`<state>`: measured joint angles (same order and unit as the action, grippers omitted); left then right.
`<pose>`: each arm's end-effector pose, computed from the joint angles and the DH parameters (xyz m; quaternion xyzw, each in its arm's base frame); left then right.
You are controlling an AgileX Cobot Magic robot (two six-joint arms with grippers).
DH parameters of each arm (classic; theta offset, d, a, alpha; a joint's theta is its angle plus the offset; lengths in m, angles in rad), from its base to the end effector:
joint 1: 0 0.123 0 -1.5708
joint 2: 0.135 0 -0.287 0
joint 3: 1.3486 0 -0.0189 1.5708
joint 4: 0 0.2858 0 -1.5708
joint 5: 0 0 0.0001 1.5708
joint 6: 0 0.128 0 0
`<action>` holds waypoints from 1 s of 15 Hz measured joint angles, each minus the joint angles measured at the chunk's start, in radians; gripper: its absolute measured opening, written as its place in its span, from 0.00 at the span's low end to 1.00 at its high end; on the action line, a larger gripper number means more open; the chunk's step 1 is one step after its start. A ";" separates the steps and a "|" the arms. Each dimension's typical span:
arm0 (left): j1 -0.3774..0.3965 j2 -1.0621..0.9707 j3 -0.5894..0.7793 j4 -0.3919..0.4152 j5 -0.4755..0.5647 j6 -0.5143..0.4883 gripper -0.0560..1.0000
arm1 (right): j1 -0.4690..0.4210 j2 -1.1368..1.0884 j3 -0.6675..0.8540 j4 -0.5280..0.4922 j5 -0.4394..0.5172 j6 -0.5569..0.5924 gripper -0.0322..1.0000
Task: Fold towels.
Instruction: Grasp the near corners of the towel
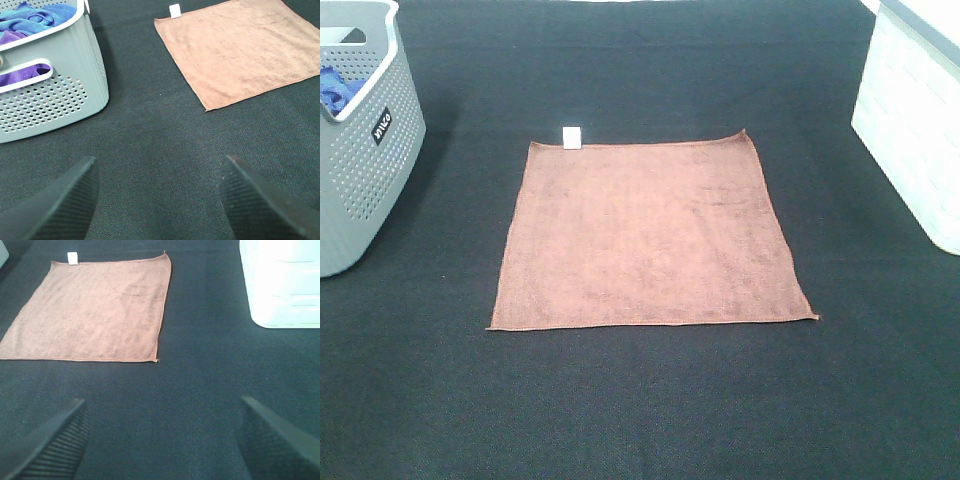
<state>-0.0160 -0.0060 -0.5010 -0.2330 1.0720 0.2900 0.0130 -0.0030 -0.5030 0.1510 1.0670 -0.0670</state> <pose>0.0531 -0.0268 0.2792 0.1348 0.8378 -0.0445 0.5272 0.0548 0.0176 0.2788 -0.0374 0.8501 0.0613 0.5218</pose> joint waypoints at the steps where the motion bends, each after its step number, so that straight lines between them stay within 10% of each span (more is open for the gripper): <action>1: 0.000 0.000 0.000 0.000 -0.001 -0.003 0.68 | 0.000 0.000 0.000 0.000 0.000 0.000 0.77; 11: 0.000 0.521 -0.011 -0.328 -0.381 -0.102 0.68 | -0.001 0.548 -0.032 0.113 -0.432 0.001 0.77; 15: 0.000 1.008 -0.011 -0.736 -0.416 0.216 0.68 | -0.001 0.974 -0.075 0.176 -0.503 -0.002 0.77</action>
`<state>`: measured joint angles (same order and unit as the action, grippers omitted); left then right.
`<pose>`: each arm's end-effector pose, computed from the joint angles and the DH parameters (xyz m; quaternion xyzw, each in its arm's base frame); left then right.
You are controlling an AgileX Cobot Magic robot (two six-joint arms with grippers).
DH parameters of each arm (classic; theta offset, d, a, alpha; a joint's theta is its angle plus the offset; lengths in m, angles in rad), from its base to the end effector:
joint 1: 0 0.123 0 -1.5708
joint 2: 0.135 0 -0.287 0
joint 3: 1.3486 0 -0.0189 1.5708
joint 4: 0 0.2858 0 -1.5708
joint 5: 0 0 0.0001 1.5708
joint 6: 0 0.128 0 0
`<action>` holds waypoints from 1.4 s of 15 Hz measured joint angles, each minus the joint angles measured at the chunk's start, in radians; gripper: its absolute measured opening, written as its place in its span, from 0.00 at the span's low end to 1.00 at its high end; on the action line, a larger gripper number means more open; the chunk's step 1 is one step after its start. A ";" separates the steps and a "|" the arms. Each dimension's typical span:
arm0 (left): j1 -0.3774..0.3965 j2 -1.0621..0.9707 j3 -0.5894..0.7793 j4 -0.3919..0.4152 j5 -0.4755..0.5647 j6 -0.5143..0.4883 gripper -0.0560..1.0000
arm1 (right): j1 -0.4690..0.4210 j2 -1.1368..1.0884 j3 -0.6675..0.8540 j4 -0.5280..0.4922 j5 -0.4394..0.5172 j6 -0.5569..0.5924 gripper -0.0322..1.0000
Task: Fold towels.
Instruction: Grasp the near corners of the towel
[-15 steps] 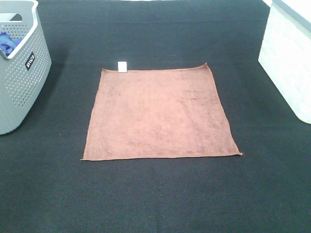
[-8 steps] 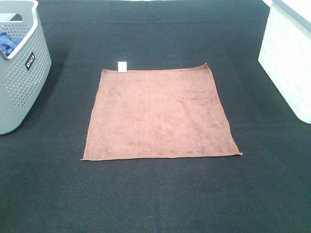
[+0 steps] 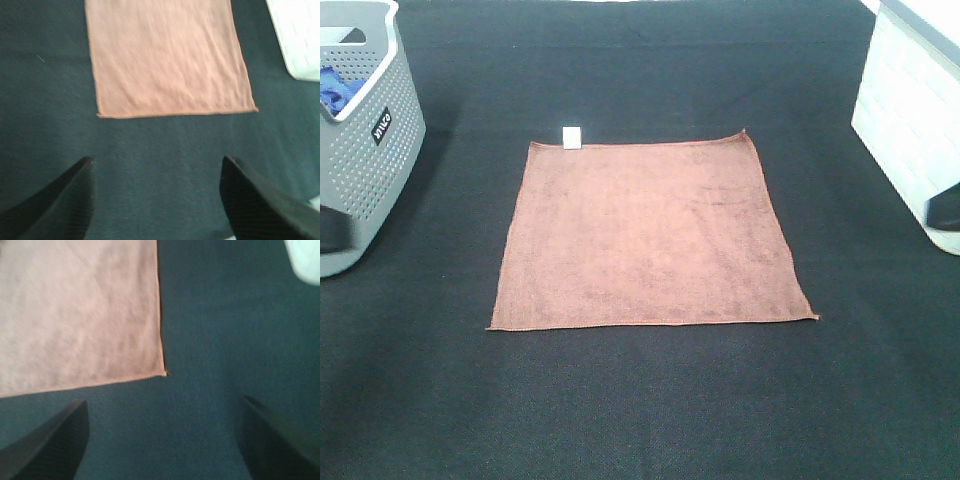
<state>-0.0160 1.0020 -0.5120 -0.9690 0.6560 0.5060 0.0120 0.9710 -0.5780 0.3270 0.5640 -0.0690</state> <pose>0.2246 -0.0680 0.2083 -0.0546 0.9007 -0.3030 0.3067 0.2329 0.0248 0.2171 0.0617 0.9299 0.1192 0.3423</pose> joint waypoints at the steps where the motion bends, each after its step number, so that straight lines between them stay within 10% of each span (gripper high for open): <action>1: 0.000 0.000 0.000 0.000 0.000 0.000 0.68 | 0.000 0.000 0.000 0.000 0.000 0.000 0.77; 4: 0.000 0.368 -0.054 -0.346 0.034 0.369 0.68 | 0.000 0.289 -0.144 0.086 0.032 -0.083 0.77; 6: 0.000 0.535 -0.122 -0.435 0.100 0.471 0.68 | 0.000 0.432 -0.223 0.147 0.088 -0.172 0.77; 21: -0.116 0.920 -0.304 -0.435 -0.130 0.497 0.68 | -0.046 1.023 -0.542 0.360 0.237 -0.464 0.77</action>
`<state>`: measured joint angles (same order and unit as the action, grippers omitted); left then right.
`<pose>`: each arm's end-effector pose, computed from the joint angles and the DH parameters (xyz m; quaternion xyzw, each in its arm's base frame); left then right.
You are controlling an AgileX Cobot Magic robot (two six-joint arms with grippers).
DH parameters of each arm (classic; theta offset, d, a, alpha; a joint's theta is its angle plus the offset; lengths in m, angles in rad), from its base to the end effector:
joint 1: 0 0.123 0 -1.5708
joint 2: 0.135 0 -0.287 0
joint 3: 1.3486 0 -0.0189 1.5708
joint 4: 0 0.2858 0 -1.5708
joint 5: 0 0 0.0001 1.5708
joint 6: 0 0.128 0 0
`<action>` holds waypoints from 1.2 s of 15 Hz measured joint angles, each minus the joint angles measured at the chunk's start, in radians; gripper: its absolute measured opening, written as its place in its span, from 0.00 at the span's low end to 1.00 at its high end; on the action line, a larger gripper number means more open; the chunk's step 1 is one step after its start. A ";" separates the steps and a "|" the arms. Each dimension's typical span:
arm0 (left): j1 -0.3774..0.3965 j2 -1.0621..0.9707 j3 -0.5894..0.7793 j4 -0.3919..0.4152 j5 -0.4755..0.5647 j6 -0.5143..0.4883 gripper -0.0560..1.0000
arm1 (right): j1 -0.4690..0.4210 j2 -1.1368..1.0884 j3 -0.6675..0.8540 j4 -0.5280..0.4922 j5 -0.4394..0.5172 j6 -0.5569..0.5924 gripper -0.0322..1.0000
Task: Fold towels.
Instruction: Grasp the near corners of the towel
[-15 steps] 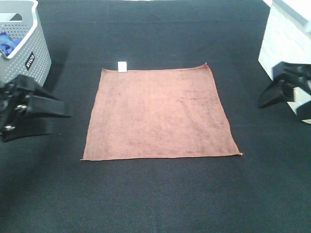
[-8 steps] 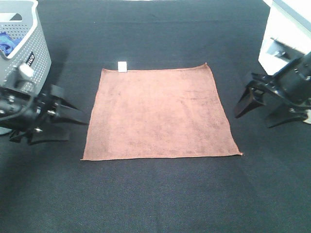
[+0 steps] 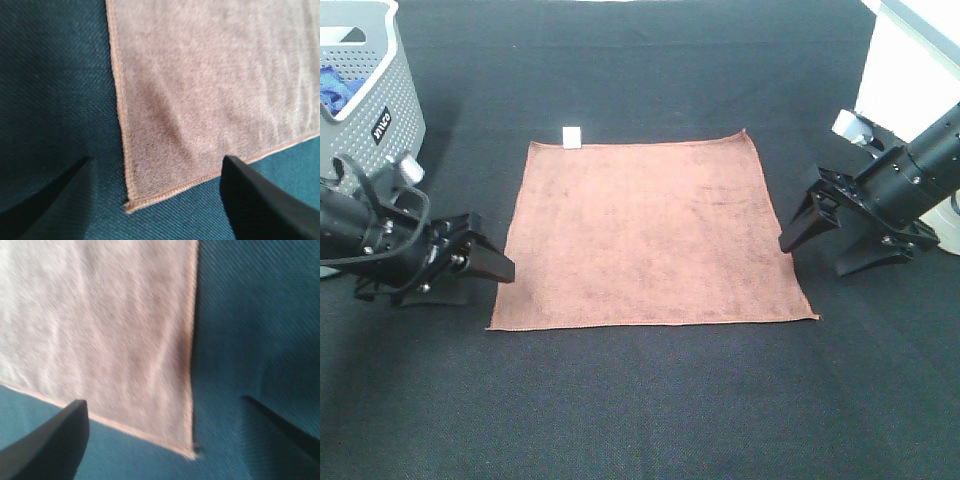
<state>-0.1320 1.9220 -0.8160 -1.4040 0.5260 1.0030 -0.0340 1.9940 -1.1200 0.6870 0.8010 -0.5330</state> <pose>0.3376 -0.1088 0.0435 -0.0569 0.9417 -0.2963 0.1488 0.3815 0.0454 0.0642 -0.0034 0.9708 0.2325 0.0594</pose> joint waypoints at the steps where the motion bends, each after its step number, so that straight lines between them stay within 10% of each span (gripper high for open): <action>1: -0.001 0.021 -0.011 -0.001 0.010 0.000 0.68 | 0.000 0.016 0.000 0.022 0.000 -0.016 0.77; 9: -0.060 0.134 -0.105 -0.106 0.069 0.008 0.68 | 0.099 0.100 -0.012 0.132 -0.027 -0.084 0.76; 12: -0.099 0.172 -0.155 -0.100 0.061 -0.024 0.52 | 0.105 0.115 -0.012 0.130 -0.080 -0.062 0.54; 15: -0.099 0.179 -0.155 -0.052 0.040 -0.049 0.07 | 0.105 0.121 -0.012 0.086 -0.113 -0.009 0.07; 18: -0.099 0.179 -0.155 -0.022 0.041 -0.094 0.05 | 0.105 0.121 -0.012 0.074 -0.115 0.034 0.03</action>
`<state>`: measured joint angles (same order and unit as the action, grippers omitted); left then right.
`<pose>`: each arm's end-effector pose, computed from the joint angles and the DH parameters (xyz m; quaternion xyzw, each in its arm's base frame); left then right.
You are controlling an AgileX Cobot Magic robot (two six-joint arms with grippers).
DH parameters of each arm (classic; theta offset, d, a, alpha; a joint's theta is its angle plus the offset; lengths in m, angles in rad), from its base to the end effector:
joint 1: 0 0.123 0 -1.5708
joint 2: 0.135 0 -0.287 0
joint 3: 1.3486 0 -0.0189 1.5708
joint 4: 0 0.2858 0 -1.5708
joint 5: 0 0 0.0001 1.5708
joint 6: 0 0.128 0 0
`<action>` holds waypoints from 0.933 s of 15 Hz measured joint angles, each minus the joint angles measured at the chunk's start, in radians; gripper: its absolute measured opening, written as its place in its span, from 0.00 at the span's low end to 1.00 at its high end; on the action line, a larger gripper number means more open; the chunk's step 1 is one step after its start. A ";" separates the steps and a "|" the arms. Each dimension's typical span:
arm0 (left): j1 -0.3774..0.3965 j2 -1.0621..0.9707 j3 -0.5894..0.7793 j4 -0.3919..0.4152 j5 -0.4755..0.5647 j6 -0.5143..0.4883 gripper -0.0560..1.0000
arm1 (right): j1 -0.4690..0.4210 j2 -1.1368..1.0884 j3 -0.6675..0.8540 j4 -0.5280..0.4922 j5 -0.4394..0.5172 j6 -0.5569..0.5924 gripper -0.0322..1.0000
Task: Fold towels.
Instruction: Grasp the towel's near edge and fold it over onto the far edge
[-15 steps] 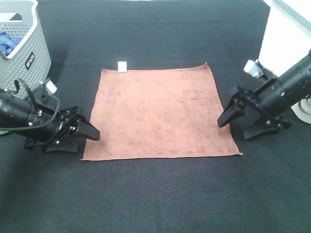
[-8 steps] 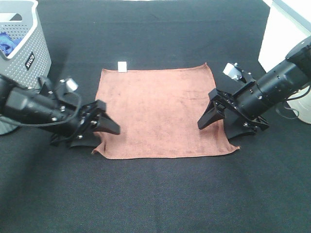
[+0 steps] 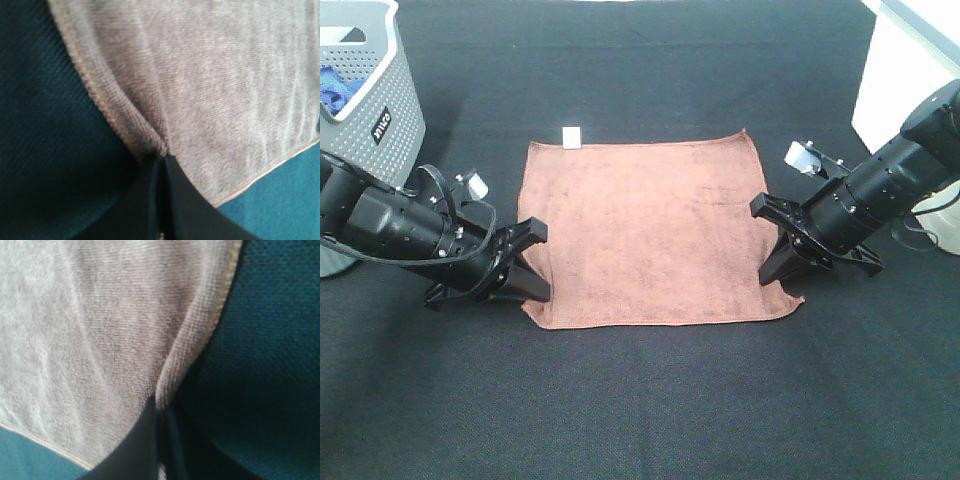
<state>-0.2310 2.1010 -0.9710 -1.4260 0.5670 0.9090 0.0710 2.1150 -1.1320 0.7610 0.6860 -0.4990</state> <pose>0.3575 -0.1540 0.0132 -0.0621 0.9381 -0.3260 0.0993 0.3847 0.0835 0.0210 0.0160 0.9722 0.2294 0.0446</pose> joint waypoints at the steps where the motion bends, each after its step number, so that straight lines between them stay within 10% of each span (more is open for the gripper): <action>1: 0.000 -0.003 0.000 0.035 0.005 -0.030 0.05 | 0.001 -0.008 0.002 -0.013 0.000 0.022 0.03; 6: 0.000 -0.106 0.004 0.324 0.082 -0.255 0.05 | 0.002 -0.179 0.135 -0.079 0.005 0.076 0.03; 14: -0.003 -0.178 0.120 0.350 0.082 -0.263 0.05 | 0.006 -0.272 0.238 -0.062 -0.016 0.084 0.03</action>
<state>-0.2340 1.9230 -0.8510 -1.0760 0.6490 0.6460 0.0770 1.8430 -0.8940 0.6990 0.6700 -0.4150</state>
